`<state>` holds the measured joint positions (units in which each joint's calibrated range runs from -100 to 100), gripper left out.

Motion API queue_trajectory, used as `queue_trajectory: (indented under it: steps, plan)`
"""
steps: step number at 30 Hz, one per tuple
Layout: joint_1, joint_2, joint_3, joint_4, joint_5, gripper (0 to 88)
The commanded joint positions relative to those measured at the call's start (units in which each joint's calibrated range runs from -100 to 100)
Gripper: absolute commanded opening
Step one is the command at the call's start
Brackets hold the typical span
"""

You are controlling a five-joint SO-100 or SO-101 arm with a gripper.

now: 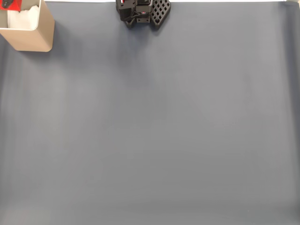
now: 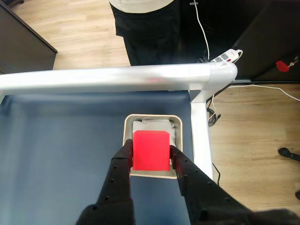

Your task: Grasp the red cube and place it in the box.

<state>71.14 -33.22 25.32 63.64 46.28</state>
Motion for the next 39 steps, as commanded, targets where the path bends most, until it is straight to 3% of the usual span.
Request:
queue_trajectory:
  steps: [1, 11, 18, 24, 39]
  plan:
    - [-0.2, -1.7, -0.2, -1.5, 1.0, 15.6]
    - [-0.8, -1.9, 0.4, -1.6, -0.4, 43.3]
    - [-0.9, -2.0, 0.1, -1.6, -1.5, 54.6]
    - [-0.9, -2.0, 0.3, -2.6, -1.7, 58.5]
    - [-1.0, -2.0, 0.5, -3.4, -2.2, 58.9]
